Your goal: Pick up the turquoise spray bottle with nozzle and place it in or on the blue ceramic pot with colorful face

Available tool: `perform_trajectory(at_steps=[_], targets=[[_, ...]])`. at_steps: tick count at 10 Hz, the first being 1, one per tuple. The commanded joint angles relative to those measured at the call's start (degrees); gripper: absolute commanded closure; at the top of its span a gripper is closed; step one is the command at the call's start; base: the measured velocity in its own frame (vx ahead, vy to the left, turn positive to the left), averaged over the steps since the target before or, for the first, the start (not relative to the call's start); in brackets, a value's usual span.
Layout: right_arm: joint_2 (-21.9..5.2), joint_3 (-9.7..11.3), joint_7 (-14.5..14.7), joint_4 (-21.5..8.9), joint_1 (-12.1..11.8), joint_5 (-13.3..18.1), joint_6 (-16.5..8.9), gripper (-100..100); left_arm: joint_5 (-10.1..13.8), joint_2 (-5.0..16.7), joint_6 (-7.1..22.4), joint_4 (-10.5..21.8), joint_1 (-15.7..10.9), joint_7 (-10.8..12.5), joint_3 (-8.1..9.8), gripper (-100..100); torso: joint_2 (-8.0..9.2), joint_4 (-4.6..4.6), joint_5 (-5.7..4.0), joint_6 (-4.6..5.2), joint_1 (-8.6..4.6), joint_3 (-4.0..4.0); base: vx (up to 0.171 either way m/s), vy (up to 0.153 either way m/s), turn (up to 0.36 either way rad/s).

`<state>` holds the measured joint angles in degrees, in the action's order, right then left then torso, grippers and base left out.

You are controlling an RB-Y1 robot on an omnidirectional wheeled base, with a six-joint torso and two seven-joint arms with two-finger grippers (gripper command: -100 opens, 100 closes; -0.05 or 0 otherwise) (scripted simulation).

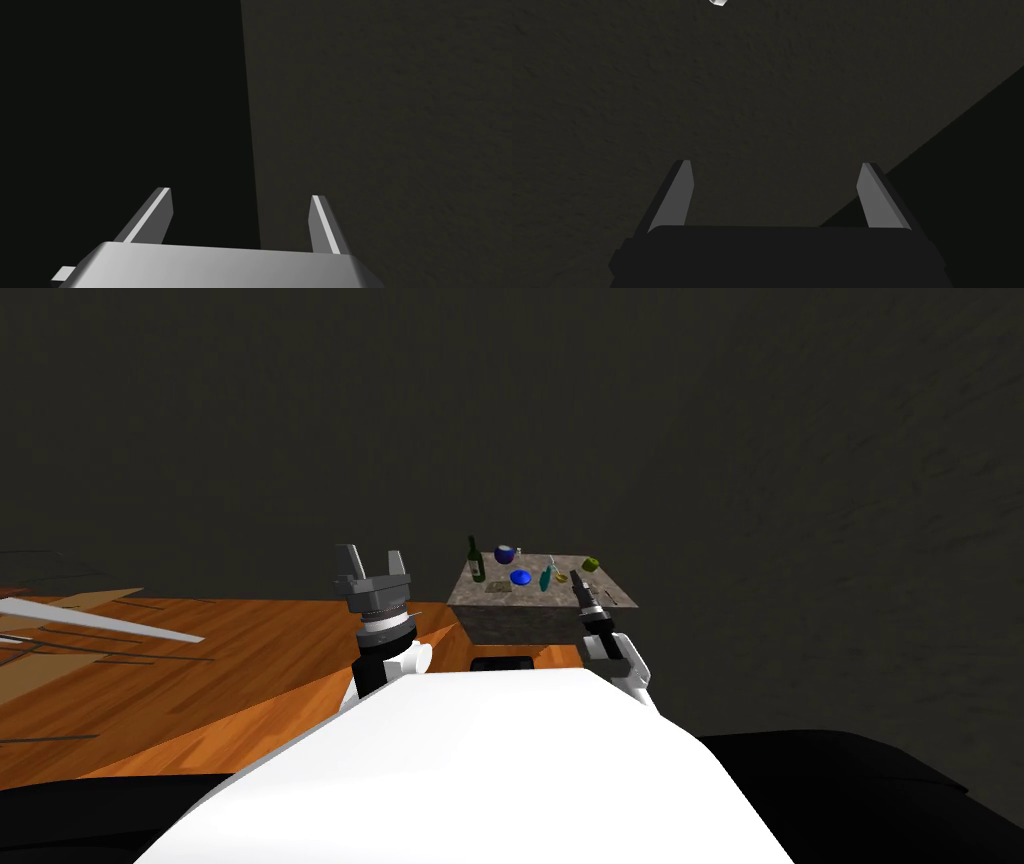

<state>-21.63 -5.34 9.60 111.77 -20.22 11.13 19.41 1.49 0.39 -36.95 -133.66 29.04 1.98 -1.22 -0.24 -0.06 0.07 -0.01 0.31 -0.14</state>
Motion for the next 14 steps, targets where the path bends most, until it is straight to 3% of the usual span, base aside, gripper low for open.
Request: perform_trajectory(at_steps=[1,14], targets=[[-1.8,-0.3,1.3,-1.4,0.4,1.4,-1.6,-100,0.0,0.0,0.0,0.0,0.0,0.0,0.0,0,0.0,0.0,0.0,0.0,0.0,0.0,0.049,0.082,0.031],[-14.1,-0.4,13.4,-15.2,1.3,11.4,-12.9,-100,0.0,0.0,0.0,0.0,0.0,0.0,0.0,0,0.06,0.01,0.02,0.02,0.05,0.03,0.056,0.09,0.046]])
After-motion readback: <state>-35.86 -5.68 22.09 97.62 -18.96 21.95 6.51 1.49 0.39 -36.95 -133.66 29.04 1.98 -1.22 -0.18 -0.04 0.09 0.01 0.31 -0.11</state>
